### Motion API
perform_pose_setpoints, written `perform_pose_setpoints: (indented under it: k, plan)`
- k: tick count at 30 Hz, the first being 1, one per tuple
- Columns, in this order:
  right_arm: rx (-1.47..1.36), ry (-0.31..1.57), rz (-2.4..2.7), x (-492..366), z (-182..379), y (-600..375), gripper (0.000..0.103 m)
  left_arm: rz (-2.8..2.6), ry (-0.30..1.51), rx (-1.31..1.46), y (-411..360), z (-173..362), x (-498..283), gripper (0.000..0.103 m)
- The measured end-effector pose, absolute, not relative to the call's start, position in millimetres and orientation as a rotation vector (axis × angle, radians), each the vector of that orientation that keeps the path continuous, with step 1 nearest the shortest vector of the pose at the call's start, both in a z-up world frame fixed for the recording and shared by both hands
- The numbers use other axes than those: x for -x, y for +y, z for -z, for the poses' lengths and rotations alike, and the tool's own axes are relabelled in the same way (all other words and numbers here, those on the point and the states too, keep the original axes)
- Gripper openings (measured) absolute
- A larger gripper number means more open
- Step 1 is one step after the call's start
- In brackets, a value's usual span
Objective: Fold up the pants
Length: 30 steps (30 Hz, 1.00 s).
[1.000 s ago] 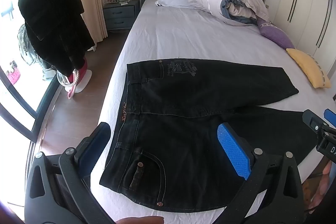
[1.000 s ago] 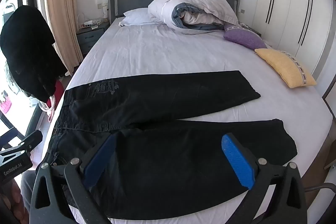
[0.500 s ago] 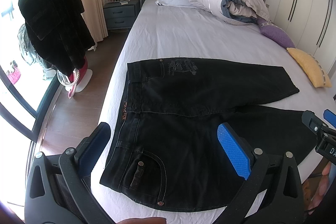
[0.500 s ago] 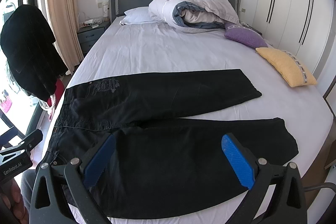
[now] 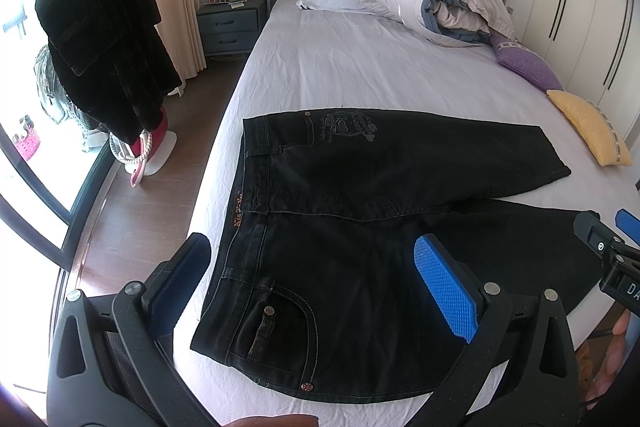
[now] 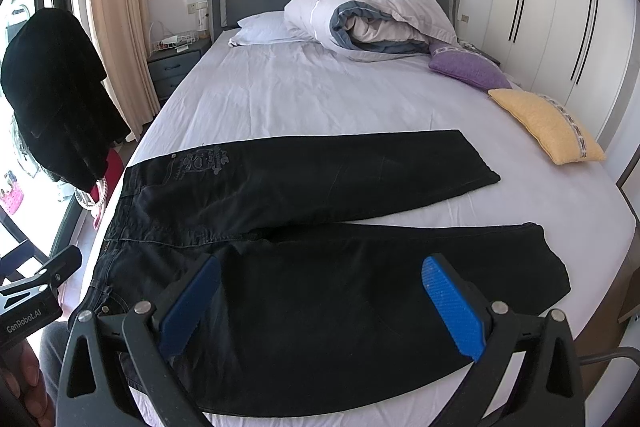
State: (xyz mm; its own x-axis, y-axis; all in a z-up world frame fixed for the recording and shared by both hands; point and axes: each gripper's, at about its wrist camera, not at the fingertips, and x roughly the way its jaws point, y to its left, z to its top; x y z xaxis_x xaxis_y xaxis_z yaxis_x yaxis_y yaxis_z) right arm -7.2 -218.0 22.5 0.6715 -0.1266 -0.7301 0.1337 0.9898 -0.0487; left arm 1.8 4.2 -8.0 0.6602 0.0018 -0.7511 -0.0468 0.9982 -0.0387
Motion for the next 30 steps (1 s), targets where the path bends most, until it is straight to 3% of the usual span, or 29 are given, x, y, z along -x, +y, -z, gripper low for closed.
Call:
perform_pose_setpoints:
  k: [30]
  plan:
    - [-0.011, 0.825, 0.146, 6.3, -20.5, -217.8, 0.103, -0.029, 0.852, 0.053, 3.5, 6.3, 1.3, 0.103]
